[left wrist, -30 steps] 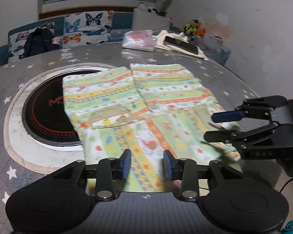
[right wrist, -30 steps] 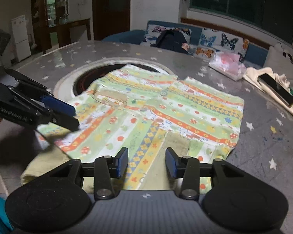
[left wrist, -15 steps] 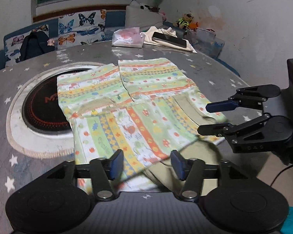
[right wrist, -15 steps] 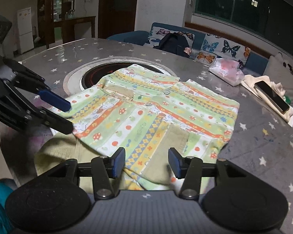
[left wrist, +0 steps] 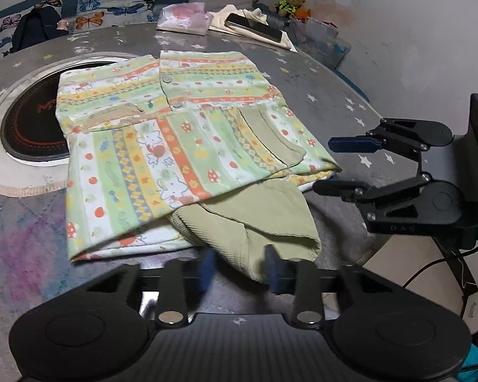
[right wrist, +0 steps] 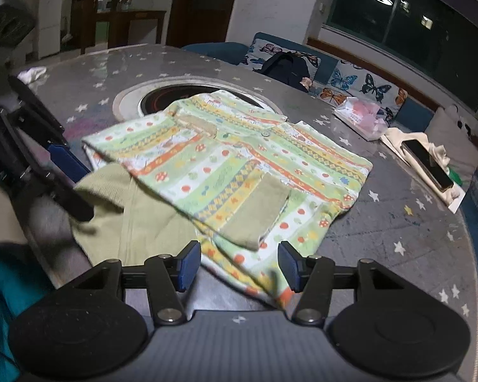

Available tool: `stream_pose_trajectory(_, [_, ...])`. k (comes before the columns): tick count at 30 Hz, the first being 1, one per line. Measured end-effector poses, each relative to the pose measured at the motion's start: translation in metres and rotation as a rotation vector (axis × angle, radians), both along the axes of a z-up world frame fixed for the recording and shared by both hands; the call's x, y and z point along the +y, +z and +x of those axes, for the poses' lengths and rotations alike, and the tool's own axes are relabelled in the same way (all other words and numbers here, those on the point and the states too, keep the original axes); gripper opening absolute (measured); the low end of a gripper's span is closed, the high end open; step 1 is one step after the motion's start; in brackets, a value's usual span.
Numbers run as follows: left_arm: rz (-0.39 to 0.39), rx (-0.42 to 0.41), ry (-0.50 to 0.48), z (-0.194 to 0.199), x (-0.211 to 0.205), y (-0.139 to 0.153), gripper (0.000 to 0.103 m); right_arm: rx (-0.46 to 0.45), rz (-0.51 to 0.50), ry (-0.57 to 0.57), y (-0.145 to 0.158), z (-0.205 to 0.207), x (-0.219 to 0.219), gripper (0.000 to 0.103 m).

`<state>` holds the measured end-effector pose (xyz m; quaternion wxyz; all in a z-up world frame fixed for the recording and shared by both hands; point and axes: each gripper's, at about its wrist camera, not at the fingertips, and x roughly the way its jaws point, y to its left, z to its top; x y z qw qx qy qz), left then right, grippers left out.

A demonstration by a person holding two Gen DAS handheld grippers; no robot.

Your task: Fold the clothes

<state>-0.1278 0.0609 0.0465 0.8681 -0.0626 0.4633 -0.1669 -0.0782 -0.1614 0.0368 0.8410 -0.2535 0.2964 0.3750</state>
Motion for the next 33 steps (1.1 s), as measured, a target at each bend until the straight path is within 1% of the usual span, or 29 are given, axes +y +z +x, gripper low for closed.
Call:
stream_pose_trajectory(1, [-0.004,-0.003,-0.001,0.001,0.0,0.001,0.016,-0.001,-0.006,0.009,-0.001,-0.001,0.0,0.056])
stream_pose_trajectory(3, [-0.012,-0.009,-0.003,0.003,0.001,0.004,0.012,-0.003,-0.018,0.026,-0.004,-0.004,-0.001,0.057])
stream_pose_trajectory(8, [-0.049,-0.078,0.011,0.015,0.01,0.027,0.011,-0.008,-0.048,0.069,-0.012,-0.011,-0.003,0.057])
stream_pose_trajectory(10, [-0.07,-0.098,0.021,0.024,0.014,0.035,0.01,-0.025,-0.049,0.091,-0.015,-0.015,0.001,0.058])
stream_pose_trajectory(12, [-0.092,-0.107,0.026,0.035,0.016,0.04,0.01,-0.048,-0.045,0.112,-0.016,-0.018,0.005,0.058])
stream_pose_trajectory(14, [-0.105,-0.11,0.026,0.043,0.018,0.042,0.01,-0.076,-0.02,0.138,-0.015,-0.021,0.011,0.058])
stream_pose_trajectory(16, [-0.111,-0.107,0.023,0.048,0.019,0.043,0.01,-0.084,0.007,0.155,-0.012,-0.019,0.017,0.057])
stream_pose_trajectory(17, [-0.112,-0.104,0.019,0.049,0.02,0.041,0.01,-0.082,0.022,0.16,-0.011,-0.017,0.02,0.055])
stream_pose_trajectory(19, [-0.114,-0.098,0.011,0.051,0.021,0.04,0.011,-0.065,0.053,0.164,-0.008,-0.011,0.027,0.043])
stream_pose_trajectory(20, [-0.114,-0.097,0.009,0.05,0.023,0.039,0.011,-0.037,0.069,0.159,-0.006,-0.005,0.03,0.038])
stream_pose_trajectory(21, [-0.113,-0.096,0.007,0.048,0.025,0.038,0.014,-0.006,0.085,0.149,-0.004,0.001,0.032,0.022])
stream_pose_trajectory(22, [-0.111,-0.097,0.005,0.046,0.027,0.038,0.019,0.026,0.101,0.138,-0.003,0.007,0.033,0.013])
stream_pose_trajectory(23, [-0.104,-0.109,-0.001,0.042,0.03,0.038,0.023,0.058,0.117,0.127,-0.001,0.013,0.034,0.013])
stream_pose_trajectory(24, [-0.096,-0.122,-0.006,0.037,0.034,0.039,0.031,0.078,0.134,0.118,0.002,0.018,0.033,0.012])
stream_pose_trajectory(25, [-0.085,-0.14,-0.007,0.032,0.037,0.041,0.043,0.091,0.147,0.113,0.005,0.021,0.033,0.011])
stream_pose_trajectory(27, [-0.04,-0.182,-0.004,0.021,0.043,0.043,0.057,0.115,0.175,0.1,0.01,0.028,0.031,0.011])
stream_pose_trajectory(29, [0.002,-0.22,-0.009,0.013,0.047,0.042,0.059,0.138,0.202,0.088,0.015,0.034,0.029,0.011])
stream_pose_trajectory(31, [0.042,-0.252,-0.016,0.006,0.05,0.041,0.066,0.15,0.218,0.075,0.018,0.039,0.028,0.011])
stream_pose_trajectory(33, [0.095,-0.275,-0.028,0.003,0.047,0.036,0.069,0.156,0.231,0.063,0.02,0.043,0.028,0.011])
